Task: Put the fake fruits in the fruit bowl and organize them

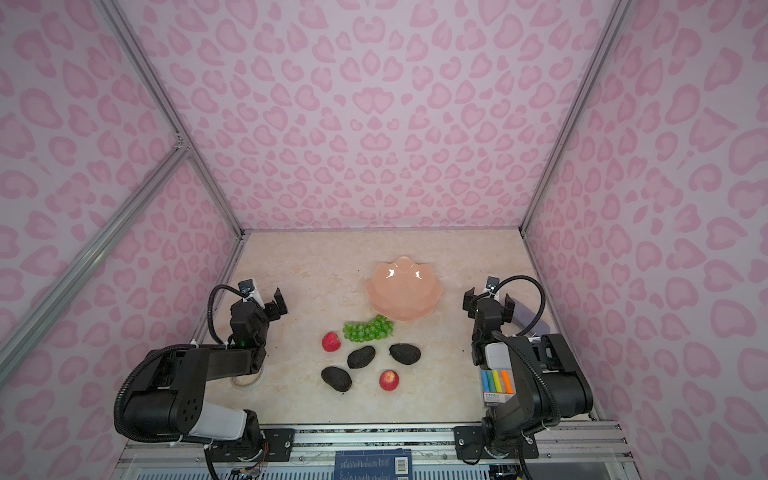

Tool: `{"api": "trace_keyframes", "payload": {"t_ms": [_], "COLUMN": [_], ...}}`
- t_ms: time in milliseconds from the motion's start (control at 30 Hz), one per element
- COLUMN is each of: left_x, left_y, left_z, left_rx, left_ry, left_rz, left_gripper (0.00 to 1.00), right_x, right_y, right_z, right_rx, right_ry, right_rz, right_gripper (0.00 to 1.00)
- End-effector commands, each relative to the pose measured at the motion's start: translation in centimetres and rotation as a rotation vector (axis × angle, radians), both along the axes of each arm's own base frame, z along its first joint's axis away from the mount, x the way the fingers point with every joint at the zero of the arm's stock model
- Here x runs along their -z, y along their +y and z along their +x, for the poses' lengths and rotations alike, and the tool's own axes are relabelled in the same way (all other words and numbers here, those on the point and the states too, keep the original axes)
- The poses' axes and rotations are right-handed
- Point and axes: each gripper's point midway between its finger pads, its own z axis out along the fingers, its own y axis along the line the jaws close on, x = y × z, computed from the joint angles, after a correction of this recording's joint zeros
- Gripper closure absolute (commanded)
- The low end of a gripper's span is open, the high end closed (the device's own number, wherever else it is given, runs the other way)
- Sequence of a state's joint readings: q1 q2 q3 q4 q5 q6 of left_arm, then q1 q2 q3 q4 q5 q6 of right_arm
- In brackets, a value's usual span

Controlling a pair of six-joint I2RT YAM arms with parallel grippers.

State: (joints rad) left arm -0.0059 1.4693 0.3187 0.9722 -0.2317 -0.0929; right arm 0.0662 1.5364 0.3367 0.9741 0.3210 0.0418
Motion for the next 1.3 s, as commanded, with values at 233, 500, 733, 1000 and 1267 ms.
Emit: {"api": "trace_keyframes", "payload": {"t_ms": [233,500,733,1000,1267], "left_x": [-0.4,-3.4,-11.3,-14.1,-14.4], "left_y": [0.0,0.2,-1.8,-2.4,-2.7], "left_z": [0.3,0.4,-1.8,-4.7,-5.1], "left_rx": [0.005,-0.012,0.070,0.098,0.110], "left_ry": [-0.013,0.028,-0.038,-0.082,-0.083], "left_rz": [0.004,0.004,-0.151,-0.194,-0.219], "left_gripper": [0.03,0.03,0.01,0.01,0.02], "right_x": [0.1,-3.9,-12.1,-7.1,-1.1], "right_y": [-0.1,0.1,7.2,17.0,22.3], "right_z": [0.0,0.6,0.7,-7.4,-14.2], "right_rx": [0.006,0.024,-0.346,-0.565,-0.522], "right_ry": [0.000,0.040,0.034,0.414,0.611], "right_rz": [0.002,-0.019,0.218,0.108,0.355], "right_gripper": [0.00,0.05,0.12,0.15,0.15]}}
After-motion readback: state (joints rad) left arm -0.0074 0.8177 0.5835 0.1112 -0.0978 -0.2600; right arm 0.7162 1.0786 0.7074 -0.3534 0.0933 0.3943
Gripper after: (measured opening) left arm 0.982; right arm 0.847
